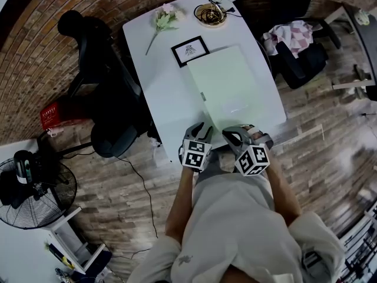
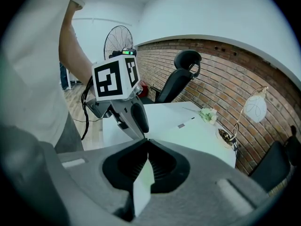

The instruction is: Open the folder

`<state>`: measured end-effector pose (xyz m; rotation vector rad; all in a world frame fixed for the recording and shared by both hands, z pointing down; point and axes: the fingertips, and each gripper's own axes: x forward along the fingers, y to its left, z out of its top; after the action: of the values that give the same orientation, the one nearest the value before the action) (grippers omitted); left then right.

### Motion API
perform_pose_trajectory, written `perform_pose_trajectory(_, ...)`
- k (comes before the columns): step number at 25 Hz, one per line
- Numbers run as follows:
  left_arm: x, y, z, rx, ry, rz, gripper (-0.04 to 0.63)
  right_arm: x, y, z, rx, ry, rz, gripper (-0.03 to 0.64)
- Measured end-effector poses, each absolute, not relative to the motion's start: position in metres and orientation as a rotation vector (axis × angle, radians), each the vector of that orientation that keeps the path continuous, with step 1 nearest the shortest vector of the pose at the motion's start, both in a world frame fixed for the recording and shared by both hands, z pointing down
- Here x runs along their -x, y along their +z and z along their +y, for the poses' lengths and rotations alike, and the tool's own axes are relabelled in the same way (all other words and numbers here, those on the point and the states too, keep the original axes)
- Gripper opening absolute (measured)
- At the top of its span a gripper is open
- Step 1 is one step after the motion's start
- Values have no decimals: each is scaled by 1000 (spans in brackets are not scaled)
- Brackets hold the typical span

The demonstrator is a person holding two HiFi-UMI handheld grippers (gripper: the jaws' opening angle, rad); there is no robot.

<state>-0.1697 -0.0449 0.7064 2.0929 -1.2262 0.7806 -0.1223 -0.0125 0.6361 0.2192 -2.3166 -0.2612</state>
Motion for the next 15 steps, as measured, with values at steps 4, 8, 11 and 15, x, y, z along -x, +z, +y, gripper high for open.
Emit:
perform_pose_trajectory(4,169,706,-45,-2094,780,-1229,134,121,633,-13,-235,-267,-2318,11)
perform_pose_trajectory(8,171,707,-46,-2102,785,-1239,133,120,627,-15,-260,-275,-2323,11)
perform_pose_trajectory(11,171,706,-45,-2097,793,-1239,133,118,622,-16,-284,-280,-2329,11)
perform_pose_trajectory(15,171,706,-45,-2100,802,-1247,133,114,615,-18,-319,-284,-2336,11)
